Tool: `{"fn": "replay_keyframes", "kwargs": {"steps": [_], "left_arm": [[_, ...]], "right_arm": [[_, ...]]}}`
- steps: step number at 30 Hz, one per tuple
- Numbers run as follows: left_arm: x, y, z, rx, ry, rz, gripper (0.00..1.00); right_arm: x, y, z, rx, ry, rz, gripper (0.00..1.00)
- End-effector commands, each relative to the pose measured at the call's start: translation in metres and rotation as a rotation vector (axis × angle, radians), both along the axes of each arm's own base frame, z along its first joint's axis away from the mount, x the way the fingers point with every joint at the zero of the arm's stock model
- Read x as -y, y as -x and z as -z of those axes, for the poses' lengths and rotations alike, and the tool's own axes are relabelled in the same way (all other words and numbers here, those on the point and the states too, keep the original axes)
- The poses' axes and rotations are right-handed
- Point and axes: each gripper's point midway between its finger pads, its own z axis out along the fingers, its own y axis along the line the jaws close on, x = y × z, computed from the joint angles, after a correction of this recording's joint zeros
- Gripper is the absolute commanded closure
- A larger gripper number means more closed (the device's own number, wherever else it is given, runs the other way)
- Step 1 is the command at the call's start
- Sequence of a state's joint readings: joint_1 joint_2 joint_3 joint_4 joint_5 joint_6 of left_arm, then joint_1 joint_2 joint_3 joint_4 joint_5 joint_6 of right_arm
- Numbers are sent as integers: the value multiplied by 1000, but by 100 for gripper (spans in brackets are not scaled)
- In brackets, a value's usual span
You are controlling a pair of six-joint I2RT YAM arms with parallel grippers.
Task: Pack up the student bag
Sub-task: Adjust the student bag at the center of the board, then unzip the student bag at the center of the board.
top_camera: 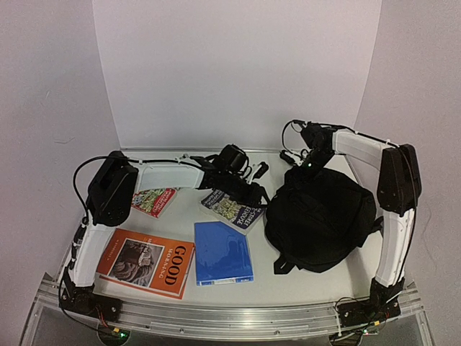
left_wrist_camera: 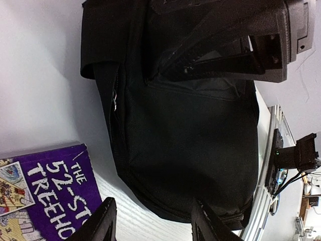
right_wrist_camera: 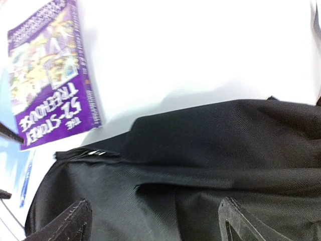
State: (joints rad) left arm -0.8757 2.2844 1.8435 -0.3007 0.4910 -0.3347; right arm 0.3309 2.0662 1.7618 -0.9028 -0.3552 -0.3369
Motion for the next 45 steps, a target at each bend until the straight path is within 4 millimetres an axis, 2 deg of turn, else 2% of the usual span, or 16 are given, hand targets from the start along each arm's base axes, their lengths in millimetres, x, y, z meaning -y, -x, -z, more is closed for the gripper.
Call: {"fn": "replay_keyframes", "kwargs": {"steps": [1,10,16,26,33,41,45], "left_arm": [[14,-5,-14,-5,50,17,52],[28,-16,-2,-21,56,11,58],[27,-23,8,-16,30,-22,62],[23,-31,26,-29,-25,-73,63],[19,-40,30,-48,-29,-113,60],[21,-40,19,-35,4,-103,72],[21,-37,13,-26,20,-90,88]], "right_arm": [[0,-11,6,29,26,30,14],[2,-22,21,34,49,78,17],[3,-25,25,38,57,87,17],[5,-24,28,37,62,93,17],[4,-22,28,33,59,89,17],[6,-23,34,30,73,90,17],[7,-24,37,31,81,93,17]]}}
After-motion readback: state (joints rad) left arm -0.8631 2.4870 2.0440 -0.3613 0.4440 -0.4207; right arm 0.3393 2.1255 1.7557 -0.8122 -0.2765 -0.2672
